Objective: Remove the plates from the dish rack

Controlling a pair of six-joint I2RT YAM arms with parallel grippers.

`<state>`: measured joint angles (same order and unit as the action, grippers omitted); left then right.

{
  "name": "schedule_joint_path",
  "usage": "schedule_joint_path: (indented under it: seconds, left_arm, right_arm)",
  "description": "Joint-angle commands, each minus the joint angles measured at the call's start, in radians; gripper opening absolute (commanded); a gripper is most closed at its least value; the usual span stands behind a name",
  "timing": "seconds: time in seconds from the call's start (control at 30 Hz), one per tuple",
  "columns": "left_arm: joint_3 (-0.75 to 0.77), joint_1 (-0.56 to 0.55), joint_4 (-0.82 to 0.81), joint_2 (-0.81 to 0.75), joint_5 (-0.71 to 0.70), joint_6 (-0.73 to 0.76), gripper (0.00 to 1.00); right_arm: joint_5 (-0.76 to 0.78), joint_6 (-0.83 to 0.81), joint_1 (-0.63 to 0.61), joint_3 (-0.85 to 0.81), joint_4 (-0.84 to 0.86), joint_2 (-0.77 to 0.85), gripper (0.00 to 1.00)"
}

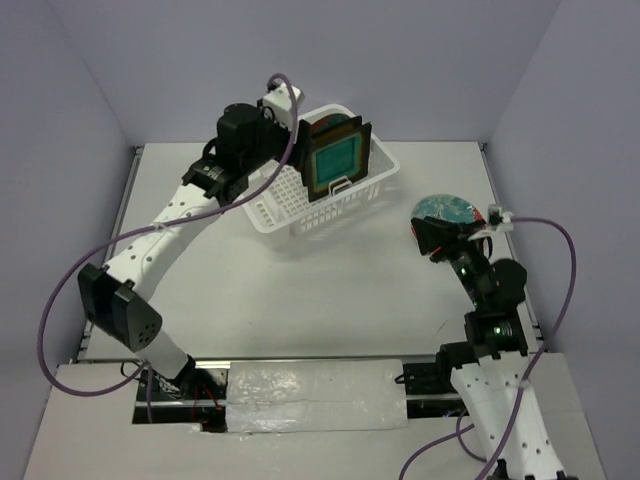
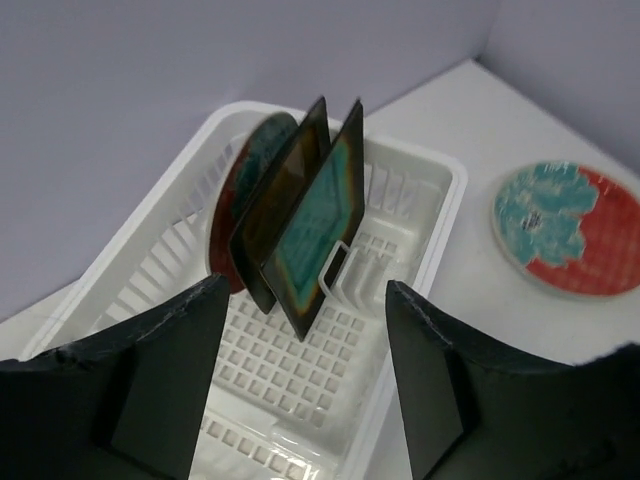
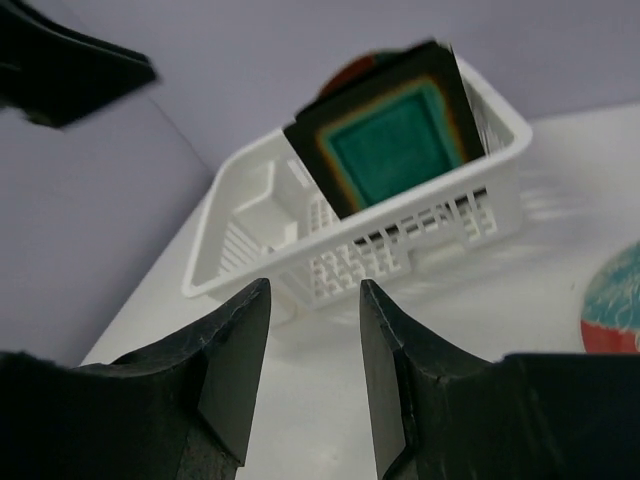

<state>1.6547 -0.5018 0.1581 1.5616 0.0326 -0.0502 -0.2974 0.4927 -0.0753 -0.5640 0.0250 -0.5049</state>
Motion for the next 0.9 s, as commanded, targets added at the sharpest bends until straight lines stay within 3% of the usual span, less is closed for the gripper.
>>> schedule_joint_path:
  seconds: [0.0,0.2,0.37,0.47,0.57,0.87]
  left_arm:
    - [0.011,-0.014,-0.086,0.067,0.127,0.140,0.75]
    - [0.265,0.014,0.069,0.299,0.245,0.277,0.55]
    - [0.341,0.019,0.073,0.406,0.195,0.305,0.60]
    - [0.375,0.034,0.086,0.443,0.179,0.305,0.44]
    - [0.376,0.054,0.055,0.454,0.199,0.288,0.51]
    - [0.458,0.100,0.084,0.538,0.332,0.280,0.47]
  right_arm:
    - [0.037,0.006,-0.003,0.088,0.148,0.167,0.49]
    - [-0.012,0.012,-0.003,0.161,0.237,0.226,0.48]
    - [-0.080,0.014,-0.003,0.185,0.317,0.183,0.47]
    - [-0.098,0.014,-0.003,0.193,0.331,0.186,0.45]
    - [-0.094,0.017,-0.003,0.196,0.332,0.197,0.45]
    - [-0.108,0.012,-0.003,0.205,0.343,0.187,0.45]
